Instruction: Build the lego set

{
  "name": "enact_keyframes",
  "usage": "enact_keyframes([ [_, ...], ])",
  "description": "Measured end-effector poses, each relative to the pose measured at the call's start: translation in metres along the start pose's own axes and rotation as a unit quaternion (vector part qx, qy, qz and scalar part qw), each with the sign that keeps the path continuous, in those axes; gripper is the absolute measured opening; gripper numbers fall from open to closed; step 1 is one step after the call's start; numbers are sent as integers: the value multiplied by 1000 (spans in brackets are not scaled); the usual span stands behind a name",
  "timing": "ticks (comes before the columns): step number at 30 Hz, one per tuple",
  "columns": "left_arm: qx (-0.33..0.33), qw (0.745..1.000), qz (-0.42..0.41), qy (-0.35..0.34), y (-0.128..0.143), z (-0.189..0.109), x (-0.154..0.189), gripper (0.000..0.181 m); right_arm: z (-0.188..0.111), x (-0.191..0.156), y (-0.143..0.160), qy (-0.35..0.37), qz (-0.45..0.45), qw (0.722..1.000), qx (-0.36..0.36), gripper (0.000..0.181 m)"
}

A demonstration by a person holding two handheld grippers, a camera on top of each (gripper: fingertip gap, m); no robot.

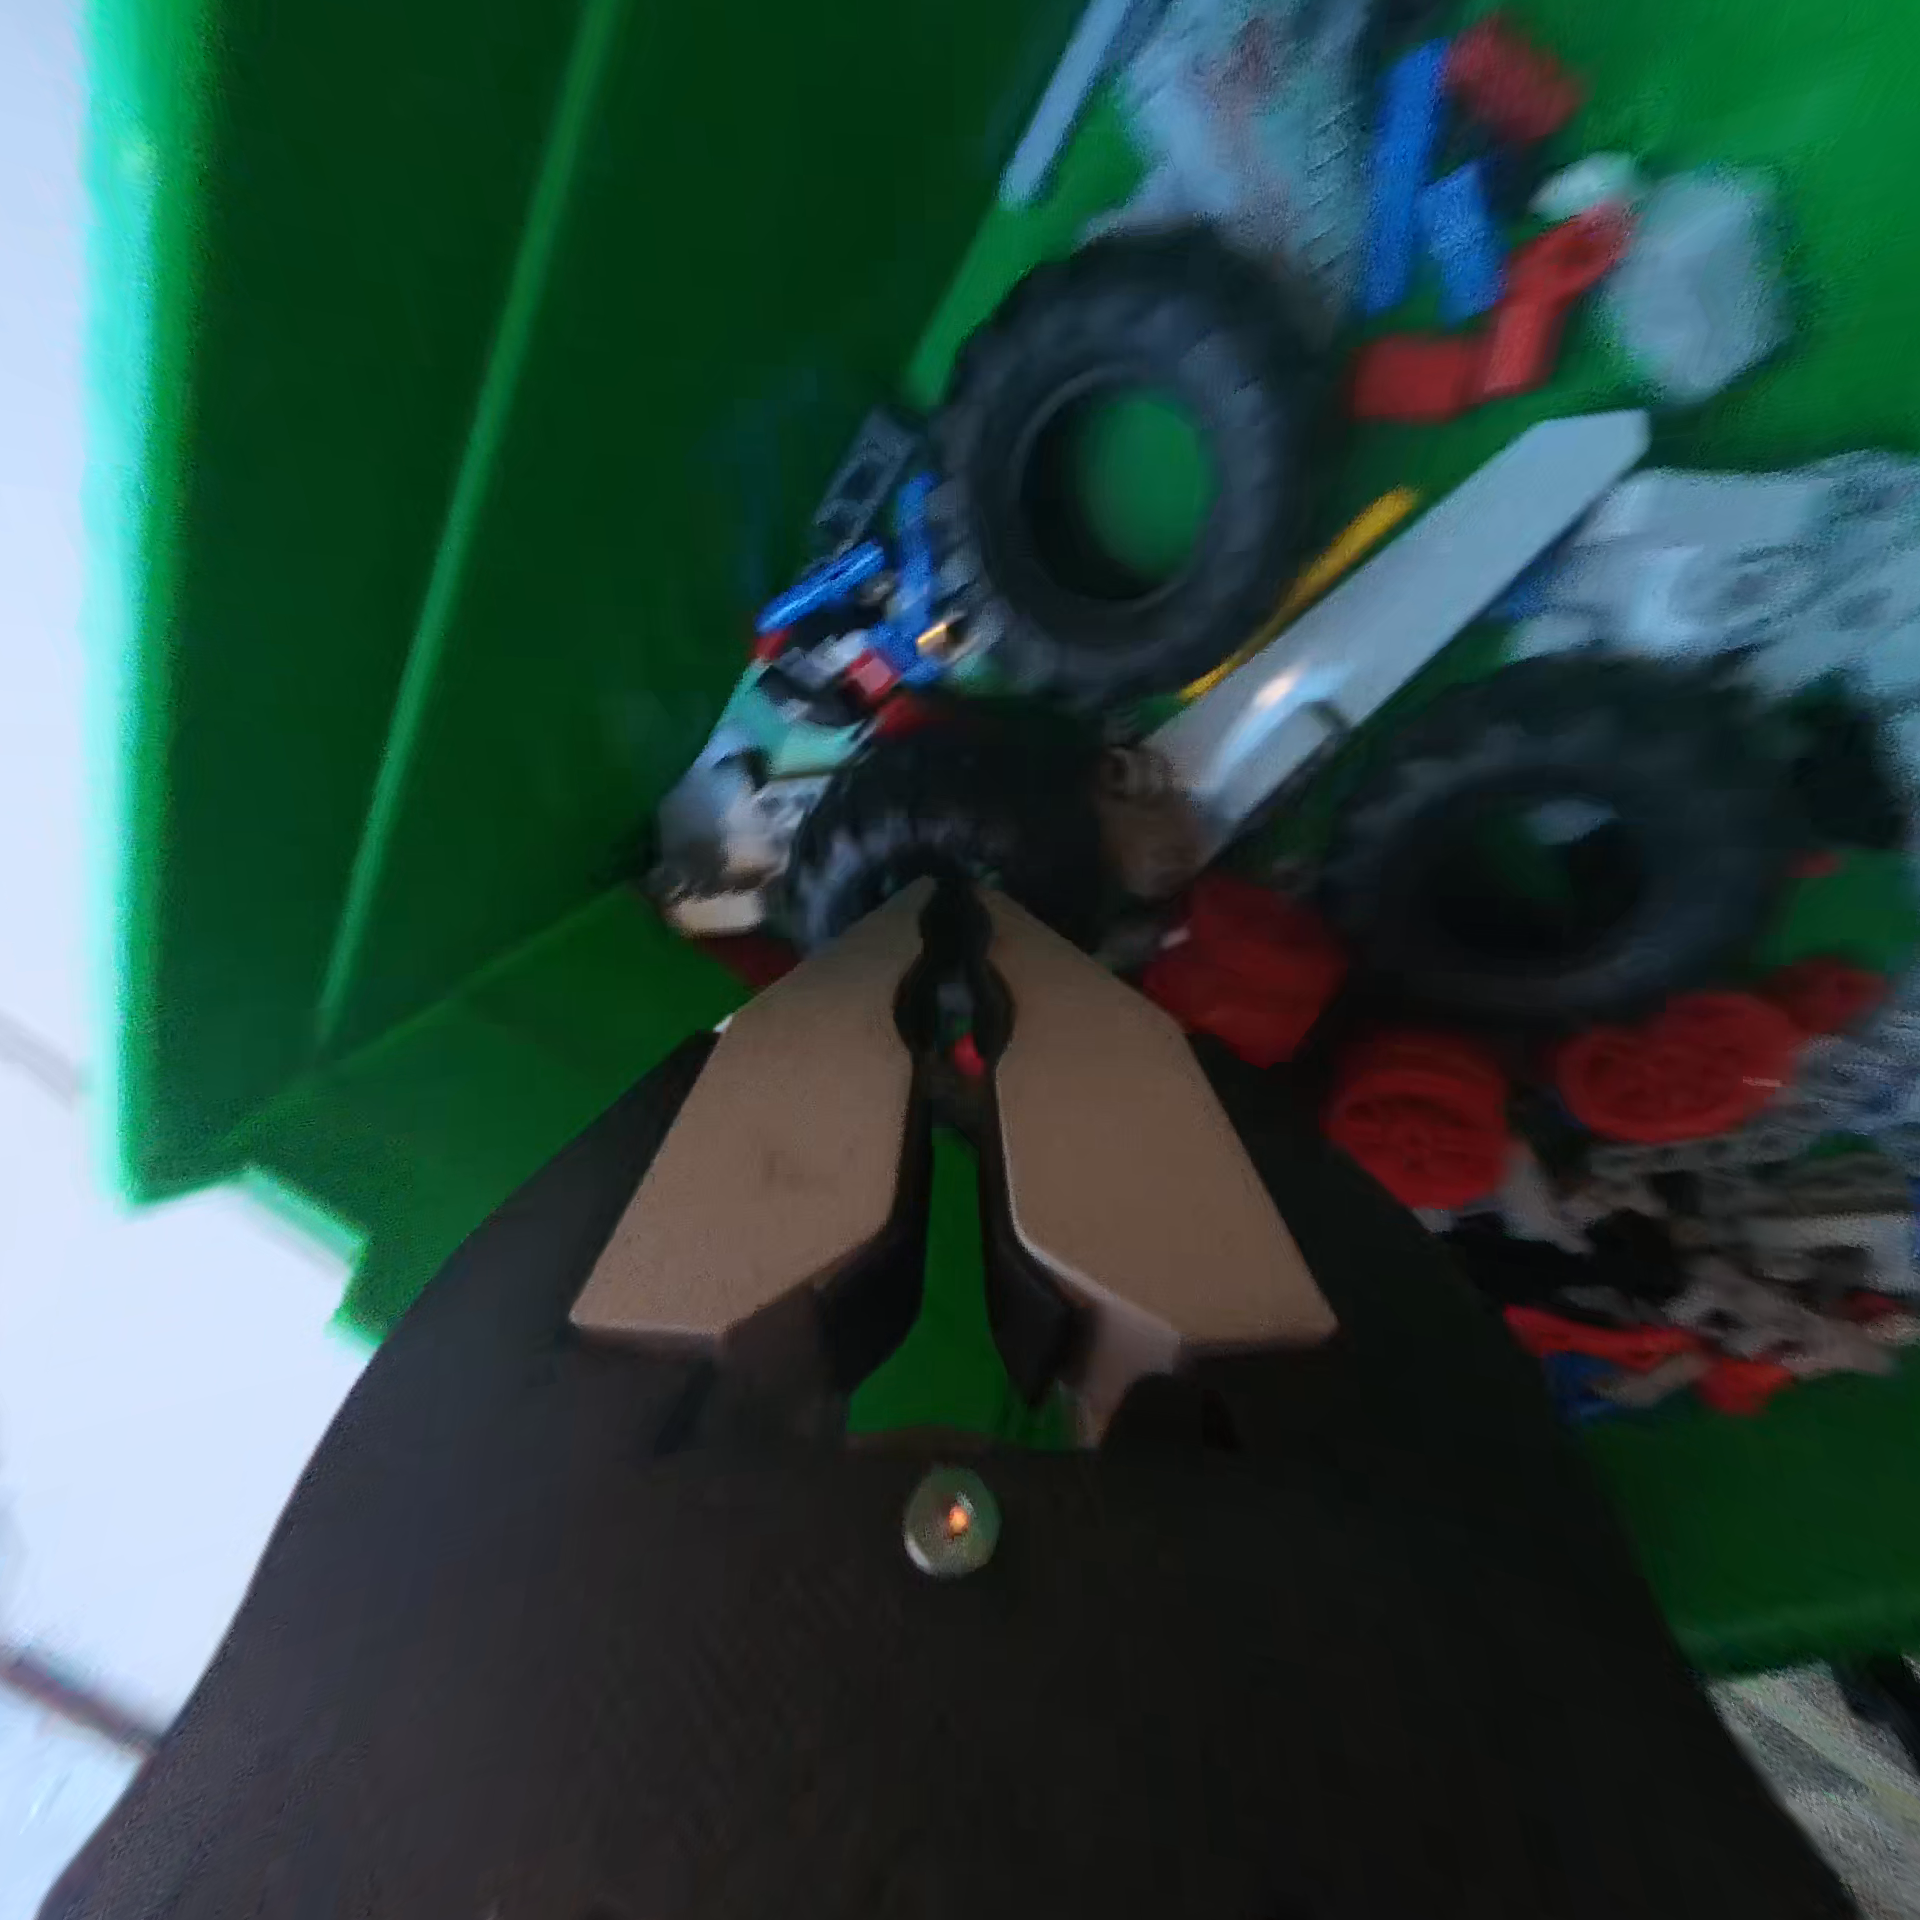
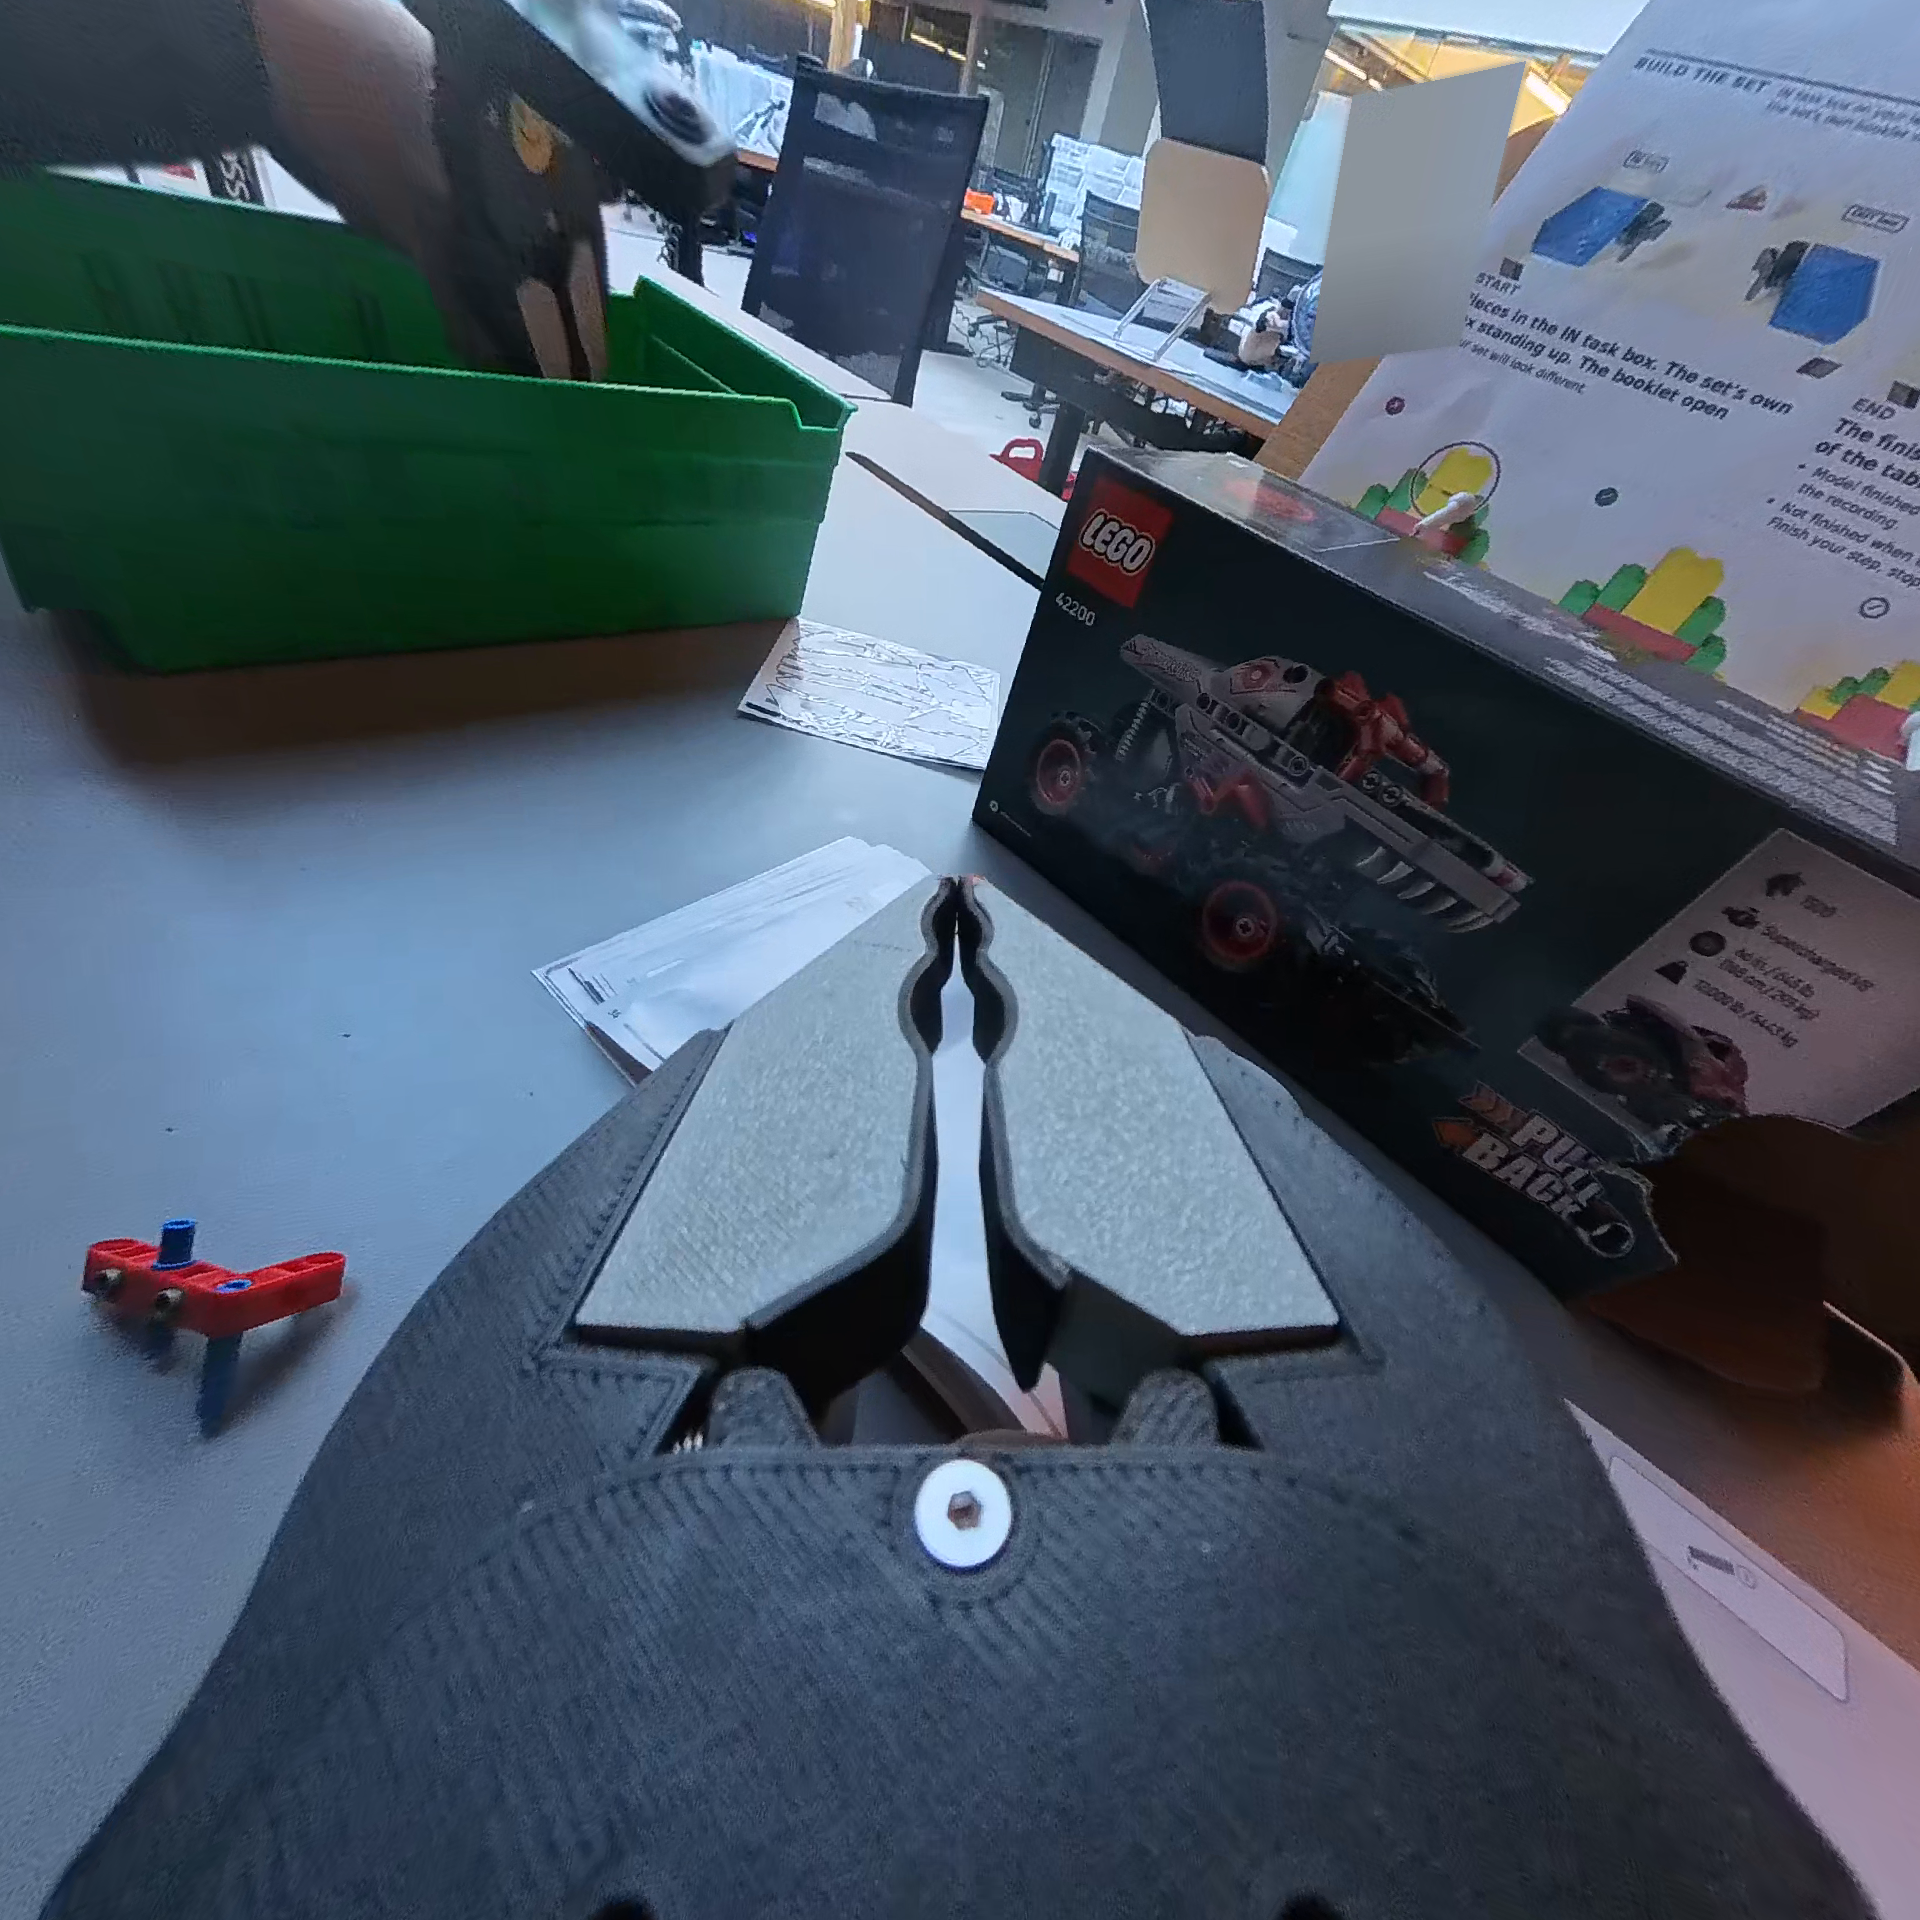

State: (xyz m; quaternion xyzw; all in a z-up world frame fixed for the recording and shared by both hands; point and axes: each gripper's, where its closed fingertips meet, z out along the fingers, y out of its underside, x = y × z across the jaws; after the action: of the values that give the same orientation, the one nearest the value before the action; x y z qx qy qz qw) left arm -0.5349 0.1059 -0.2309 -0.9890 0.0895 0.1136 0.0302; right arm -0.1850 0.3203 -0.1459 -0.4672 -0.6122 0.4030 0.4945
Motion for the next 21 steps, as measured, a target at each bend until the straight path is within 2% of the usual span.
enact_keyframes([
  [1, 35, 999, 2, 38, -12, -1, 13, 0, -1, 0, -1, -1, 0, 1000, 4, 0],
  [2, 62, 996, -3, 57, -20, -5, 18, 0, -2, 0, -3, -2, 0, 1000, 7, 0],
  [5, 119, 992, 1, 45, -31, -18, 11, 0, -6, 0, -7, -5, -1, 1000, 17, 0],
  [8, 157, 984, -49, 69, -32, -34, 7, 10, -10, -2, -12, -9, -3, 1000, 26, 0],
  [12, 153, 986, -64, -11, -24, -44, -17, 12, -13, -5, -17, -13, -9, 999, 35, 0],
  [15, 137, 989, -52, -11, -24, -41, -11, 16, -14, -7, -20, -13, -17, 999, 37, 0],
  [18, 86, 995, -46, 10, -18, -21, -1, 26, -15, -8, -21, -13, -20, 999, 39, 0],
  [21, 84, 994, -71, -14, -18, -24, -14, 20, -17, -8, -23, -10, -22, 999, 42, 0],
])
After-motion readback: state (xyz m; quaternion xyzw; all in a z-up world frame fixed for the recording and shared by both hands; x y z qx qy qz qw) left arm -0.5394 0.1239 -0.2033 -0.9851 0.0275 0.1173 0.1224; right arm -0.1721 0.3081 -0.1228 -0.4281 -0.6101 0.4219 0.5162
